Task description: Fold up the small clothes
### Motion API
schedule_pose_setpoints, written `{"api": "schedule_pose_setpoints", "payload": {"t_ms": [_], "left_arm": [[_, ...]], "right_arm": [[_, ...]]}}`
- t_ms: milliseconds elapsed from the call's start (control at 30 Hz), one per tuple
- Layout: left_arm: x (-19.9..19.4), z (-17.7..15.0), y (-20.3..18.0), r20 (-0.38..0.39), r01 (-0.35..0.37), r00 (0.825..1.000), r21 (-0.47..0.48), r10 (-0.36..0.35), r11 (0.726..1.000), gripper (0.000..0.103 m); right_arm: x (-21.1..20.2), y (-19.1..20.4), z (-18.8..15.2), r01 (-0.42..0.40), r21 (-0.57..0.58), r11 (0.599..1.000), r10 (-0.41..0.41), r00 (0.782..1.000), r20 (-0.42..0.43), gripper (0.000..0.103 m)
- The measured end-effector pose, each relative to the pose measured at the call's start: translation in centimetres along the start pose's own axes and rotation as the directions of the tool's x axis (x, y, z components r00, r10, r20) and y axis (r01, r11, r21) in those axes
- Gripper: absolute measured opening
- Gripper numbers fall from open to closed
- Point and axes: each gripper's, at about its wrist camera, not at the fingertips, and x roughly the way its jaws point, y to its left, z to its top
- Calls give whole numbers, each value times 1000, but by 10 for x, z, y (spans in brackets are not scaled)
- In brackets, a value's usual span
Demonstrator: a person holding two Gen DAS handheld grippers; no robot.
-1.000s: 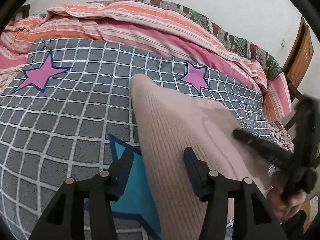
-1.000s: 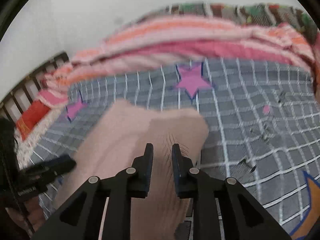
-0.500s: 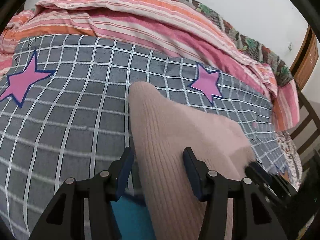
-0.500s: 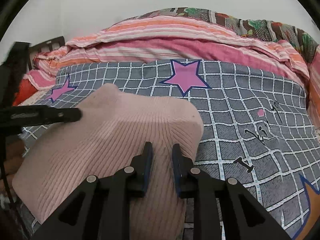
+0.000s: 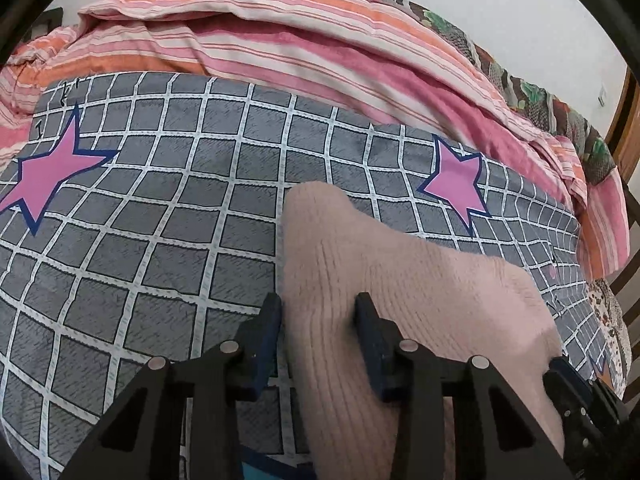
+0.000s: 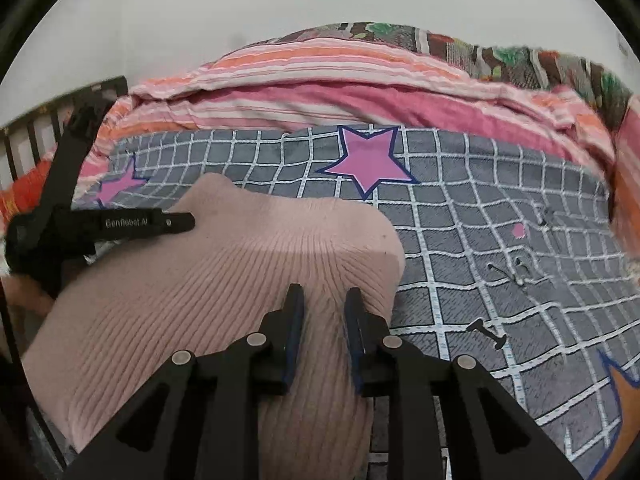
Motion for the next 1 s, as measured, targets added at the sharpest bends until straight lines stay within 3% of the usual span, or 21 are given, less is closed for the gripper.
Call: {"api": "schedule_pose_setpoints", "payload": {"t_ms": [267,567,700,833,933,1000], "left_arm": [[5,9,9,4,18,1000,-61,-18,998,37],[7,12,9,28,-27,999,-72,29,997,37],[2,9,0,9,1,1000,-24,0,1000,35],[-15,-3,-15,8,10,1000,65,-11,998,33],[-31,-12,-21,-12,64,998,80,-63,995,33],[-43,-18,-22,-8,59,998,88,-58,994,33]], "right_arm": [[-2,-5,0,-36,32,999,35,999,9,21],[-2,-4,0,-32,36,999,31,999,13,21],[-2,-8,0,-54,55,997,53,999,13,21],[0,-28,0,-161,146,976,160,987,17,21],[0,-34,0,-201,179,963,199,980,25,21],[-1,-33,0,-203,174,964,201,979,28,23]]}}
